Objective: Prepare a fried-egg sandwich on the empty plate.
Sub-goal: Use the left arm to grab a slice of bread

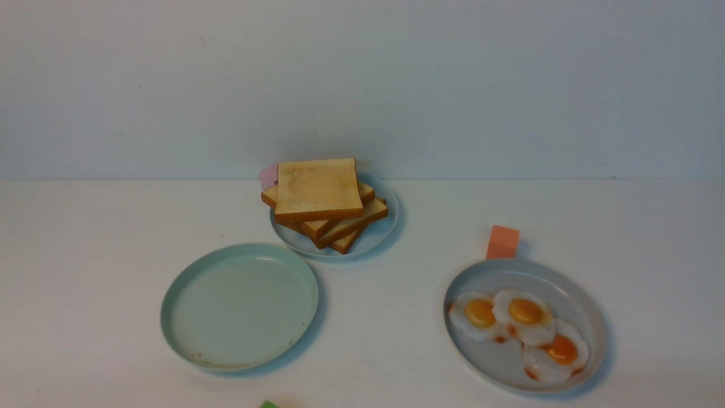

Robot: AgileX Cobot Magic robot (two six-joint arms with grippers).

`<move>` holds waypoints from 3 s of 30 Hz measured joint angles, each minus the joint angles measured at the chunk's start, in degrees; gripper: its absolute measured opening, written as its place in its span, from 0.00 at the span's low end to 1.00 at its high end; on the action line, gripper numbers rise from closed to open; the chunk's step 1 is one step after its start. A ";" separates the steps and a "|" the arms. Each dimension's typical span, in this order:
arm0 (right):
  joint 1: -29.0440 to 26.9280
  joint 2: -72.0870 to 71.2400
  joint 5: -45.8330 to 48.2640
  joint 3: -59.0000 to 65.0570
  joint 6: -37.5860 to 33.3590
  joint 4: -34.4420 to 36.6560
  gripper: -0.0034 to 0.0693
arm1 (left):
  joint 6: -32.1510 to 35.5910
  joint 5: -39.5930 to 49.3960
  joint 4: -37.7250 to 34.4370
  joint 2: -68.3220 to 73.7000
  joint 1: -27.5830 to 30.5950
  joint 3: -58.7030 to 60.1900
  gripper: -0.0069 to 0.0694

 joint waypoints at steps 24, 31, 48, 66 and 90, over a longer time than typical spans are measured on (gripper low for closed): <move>0.00 0.00 0.00 0.00 0.00 0.00 0.38 | -12.38 -17.64 -24.45 0.00 0.00 0.00 0.40; 0.00 0.00 0.00 0.00 0.00 0.00 0.38 | -13.48 -19.47 -32.62 0.80 0.00 -3.25 0.32; 0.00 0.00 -12.96 0.51 10.10 20.68 0.38 | 22.49 14.23 -25.44 43.36 -16.73 -40.39 0.07; 15.24 34.79 44.14 -51.73 -7.60 15.86 0.08 | 44.06 22.93 -14.68 95.22 -17.22 -78.81 0.07; 32.35 38.93 42.11 -59.09 -9.23 8.31 0.07 | 70.13 24.20 -8.81 128.40 -17.28 -110.34 0.72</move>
